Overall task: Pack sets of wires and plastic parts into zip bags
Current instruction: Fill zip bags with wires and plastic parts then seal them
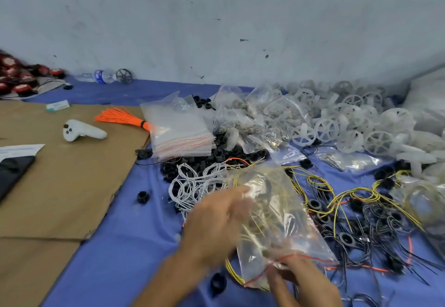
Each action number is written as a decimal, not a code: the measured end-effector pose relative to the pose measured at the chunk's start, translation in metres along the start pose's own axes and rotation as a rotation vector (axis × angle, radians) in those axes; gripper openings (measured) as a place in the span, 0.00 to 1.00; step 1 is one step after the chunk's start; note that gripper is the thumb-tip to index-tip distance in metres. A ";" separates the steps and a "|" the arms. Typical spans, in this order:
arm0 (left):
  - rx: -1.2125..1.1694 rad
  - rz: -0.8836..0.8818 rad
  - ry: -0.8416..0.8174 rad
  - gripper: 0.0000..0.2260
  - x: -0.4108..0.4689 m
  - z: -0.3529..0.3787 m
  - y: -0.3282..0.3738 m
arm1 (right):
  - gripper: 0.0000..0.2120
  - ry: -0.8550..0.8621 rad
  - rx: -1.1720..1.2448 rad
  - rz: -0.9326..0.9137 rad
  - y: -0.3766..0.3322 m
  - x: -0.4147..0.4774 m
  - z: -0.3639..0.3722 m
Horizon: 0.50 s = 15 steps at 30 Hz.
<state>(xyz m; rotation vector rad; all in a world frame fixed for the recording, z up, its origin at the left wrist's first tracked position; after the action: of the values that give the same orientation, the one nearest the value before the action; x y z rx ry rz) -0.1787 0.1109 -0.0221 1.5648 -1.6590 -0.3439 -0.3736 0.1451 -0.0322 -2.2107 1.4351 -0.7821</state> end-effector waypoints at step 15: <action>0.183 -0.525 0.303 0.07 0.093 -0.068 -0.150 | 0.12 0.145 -0.180 -0.094 -0.017 0.061 -0.057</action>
<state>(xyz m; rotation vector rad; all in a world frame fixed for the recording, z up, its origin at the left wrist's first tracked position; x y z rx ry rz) -0.0165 0.0179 -0.0474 2.0714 -1.0579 -0.2097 -0.3783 0.0949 0.0366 -2.4146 1.5330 -0.8926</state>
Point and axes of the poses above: each hand's wrist, its own x-axis towards the middle knuckle, its own z-axis out of the palm, y = z × x, the point moved 4 cm from there along x, towards the middle knuckle, and after that the axes turned 2 degrees about -x, right-handed, at the moved point
